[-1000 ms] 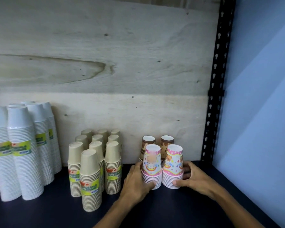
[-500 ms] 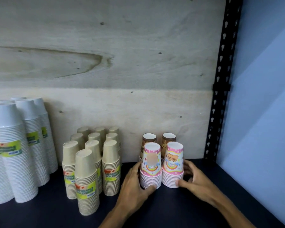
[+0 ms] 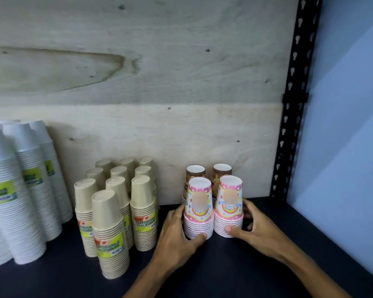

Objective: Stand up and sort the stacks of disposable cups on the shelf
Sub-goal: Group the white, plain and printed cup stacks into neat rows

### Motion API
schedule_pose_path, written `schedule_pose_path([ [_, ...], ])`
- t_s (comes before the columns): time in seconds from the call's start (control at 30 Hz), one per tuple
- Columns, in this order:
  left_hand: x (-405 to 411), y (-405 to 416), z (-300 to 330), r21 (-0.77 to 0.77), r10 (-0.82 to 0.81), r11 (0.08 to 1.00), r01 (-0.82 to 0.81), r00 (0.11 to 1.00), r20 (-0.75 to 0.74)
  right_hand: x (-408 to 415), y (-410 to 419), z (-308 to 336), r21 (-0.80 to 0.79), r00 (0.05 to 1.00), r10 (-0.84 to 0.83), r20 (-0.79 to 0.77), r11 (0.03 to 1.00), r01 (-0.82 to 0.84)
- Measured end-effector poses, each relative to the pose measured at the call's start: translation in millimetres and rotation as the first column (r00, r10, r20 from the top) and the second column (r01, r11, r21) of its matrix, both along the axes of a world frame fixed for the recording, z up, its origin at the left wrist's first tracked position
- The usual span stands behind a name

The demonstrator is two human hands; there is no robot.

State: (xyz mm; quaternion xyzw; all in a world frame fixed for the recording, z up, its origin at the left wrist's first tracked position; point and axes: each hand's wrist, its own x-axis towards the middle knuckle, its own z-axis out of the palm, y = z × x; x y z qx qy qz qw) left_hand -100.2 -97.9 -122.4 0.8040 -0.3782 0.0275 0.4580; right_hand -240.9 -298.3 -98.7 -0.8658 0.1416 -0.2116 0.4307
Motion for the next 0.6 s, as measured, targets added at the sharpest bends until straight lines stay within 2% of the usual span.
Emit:
schedule_pose_path([
  [0.23,-1,0,2,0.01,-0.031,0.999,0.031,1.0,-0.002,3,0,0,0.049,0.999,0.047,-0.003,0.998,-0.047],
  [0.43,-6,-6,17,-0.027,-0.16,0.987,0.158,0.984,-0.081,12,4,12,0.132,0.99,0.138,-0.022,0.982,-0.134],
  [0.6,0,-7,19,-0.037,-0.226,0.974,0.223,0.96,-0.166,15,-1,13,0.16,0.991,0.125,-0.049,0.98,-0.116],
])
